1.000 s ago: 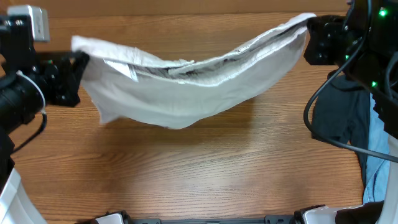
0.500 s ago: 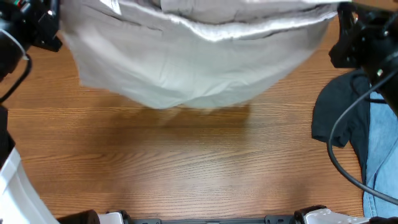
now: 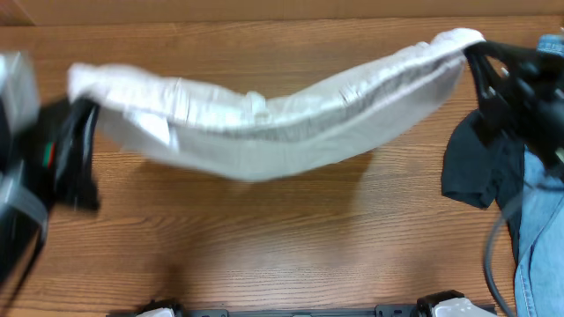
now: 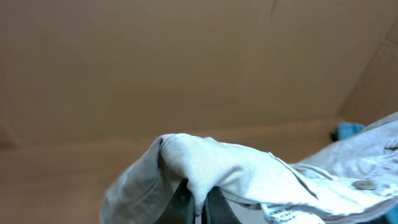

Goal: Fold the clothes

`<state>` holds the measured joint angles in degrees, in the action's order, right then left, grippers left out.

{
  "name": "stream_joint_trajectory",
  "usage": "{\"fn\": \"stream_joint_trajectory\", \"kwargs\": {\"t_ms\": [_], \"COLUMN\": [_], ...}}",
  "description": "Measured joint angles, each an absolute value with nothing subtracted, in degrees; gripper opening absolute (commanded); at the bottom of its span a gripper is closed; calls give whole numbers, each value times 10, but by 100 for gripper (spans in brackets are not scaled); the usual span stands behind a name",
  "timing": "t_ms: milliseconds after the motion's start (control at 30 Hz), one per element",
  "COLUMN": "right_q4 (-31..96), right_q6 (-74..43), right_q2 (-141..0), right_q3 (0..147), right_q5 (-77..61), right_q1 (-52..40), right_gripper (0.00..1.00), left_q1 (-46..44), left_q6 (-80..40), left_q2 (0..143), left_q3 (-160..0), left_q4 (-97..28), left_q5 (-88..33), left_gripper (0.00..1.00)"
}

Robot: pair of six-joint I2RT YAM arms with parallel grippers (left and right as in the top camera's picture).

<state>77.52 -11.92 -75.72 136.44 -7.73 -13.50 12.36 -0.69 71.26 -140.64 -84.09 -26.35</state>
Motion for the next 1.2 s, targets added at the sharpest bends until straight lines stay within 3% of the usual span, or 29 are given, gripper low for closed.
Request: {"fn": "stream_joint_trajectory", "kwargs": {"t_ms": [200,600,1033,1200], "right_q4": [766,840,833,823], "right_q6": [-136,-180,-164,-164], "right_q2": [-708,-878,-817,-733], "right_q3": [1372,1356,1357,1357], "right_q5": [-93,110,73,19], "right_q1": [-135,-151,-142,-135], "right_gripper": [4,4,4,4], "left_q1": [124,102,105,113], "left_q6": [-21,-29,2,3], "left_q2": [660,868,840,763], "left_q3": [-1429,-1402,-1477,-1520], "left_q4": [-862,-898,-910,-947], "left_q5": [-174,-162,-188,-170], "left_gripper": [4,4,4,4]}}
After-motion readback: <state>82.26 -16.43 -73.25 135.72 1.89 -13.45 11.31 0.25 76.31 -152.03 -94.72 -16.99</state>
